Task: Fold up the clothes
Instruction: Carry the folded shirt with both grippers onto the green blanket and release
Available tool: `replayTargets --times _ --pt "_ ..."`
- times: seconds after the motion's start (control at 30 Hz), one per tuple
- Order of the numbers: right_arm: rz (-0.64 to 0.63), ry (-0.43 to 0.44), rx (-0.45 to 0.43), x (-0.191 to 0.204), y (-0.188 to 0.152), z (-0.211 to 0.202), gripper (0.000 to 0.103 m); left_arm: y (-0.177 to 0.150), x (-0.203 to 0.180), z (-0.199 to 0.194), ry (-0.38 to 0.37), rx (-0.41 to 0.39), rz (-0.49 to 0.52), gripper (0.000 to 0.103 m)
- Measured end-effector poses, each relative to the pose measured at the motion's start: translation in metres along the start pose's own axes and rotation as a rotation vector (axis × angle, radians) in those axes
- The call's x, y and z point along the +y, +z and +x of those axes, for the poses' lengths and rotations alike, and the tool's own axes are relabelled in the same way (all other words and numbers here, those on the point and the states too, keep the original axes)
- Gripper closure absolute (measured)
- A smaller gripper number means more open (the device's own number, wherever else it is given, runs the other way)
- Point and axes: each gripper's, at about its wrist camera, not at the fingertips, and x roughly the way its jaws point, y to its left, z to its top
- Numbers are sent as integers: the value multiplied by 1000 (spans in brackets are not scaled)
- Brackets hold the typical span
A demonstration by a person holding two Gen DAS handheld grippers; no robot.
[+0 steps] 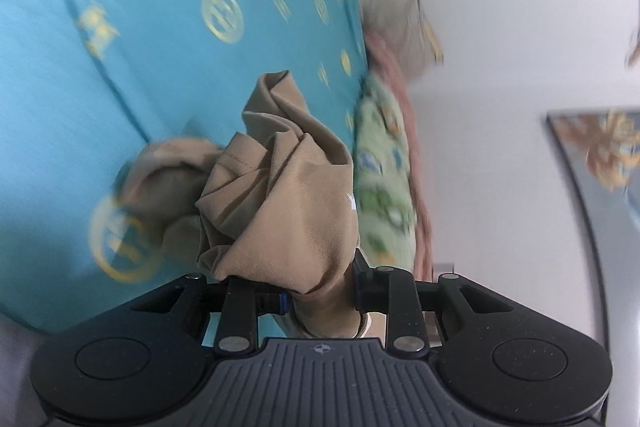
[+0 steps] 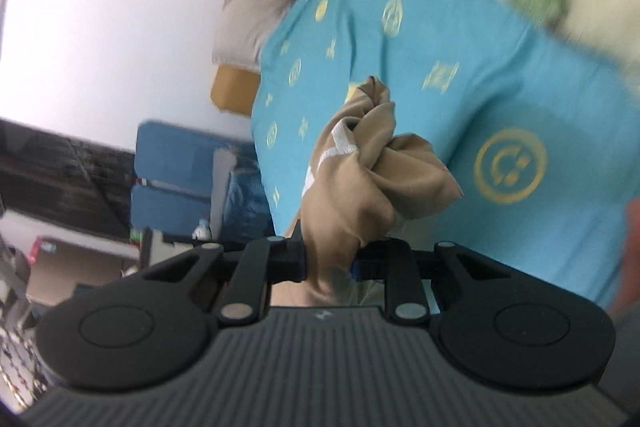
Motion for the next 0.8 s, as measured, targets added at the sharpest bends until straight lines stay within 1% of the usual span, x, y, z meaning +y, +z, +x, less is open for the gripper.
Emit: replayTargets --times 0.1,0.2,0.27,0.33,0.43,0.5,0.53,0.6,0.67,0.73,0.77,0.8 --pt "-1 -15 -57 1 42 -32 80 -12 -48 39 -8 74 45 74" --pt "-27 -36 -130 5 98 -64 80 -23 -97 78 -15 148 89 74" --pt "-41 -42 -188 11 139 -81 80 -31 -129 104 -20 197 119 74" --pt "-72 -50 -273 19 179 -99 80 -39 -161 130 -25 247 149 74" --pt "-152 -84 -410 30 225 -124 80 -60 -223 194 -129 263 236 74" --pt "-205 -107 -501 38 256 -141 80 -77 -249 233 -167 264 300 74" --pt "-214 -129 -525 33 264 -145 80 -87 -255 250 -178 264 331 73" --pt "-212 -182 -556 13 274 -150 80 -109 -252 281 -154 300 380 73" --pt "-194 -256 -536 -18 276 -147 80 -132 -228 294 -113 347 430 73" --pt "-144 -321 -457 -56 269 -140 80 -146 -196 300 -41 401 480 73" --pt "-117 -352 -415 -75 265 -136 80 -149 -180 303 -9 433 484 73" --pt "-91 -367 -377 -94 257 -133 80 -151 -167 306 4 451 464 72"
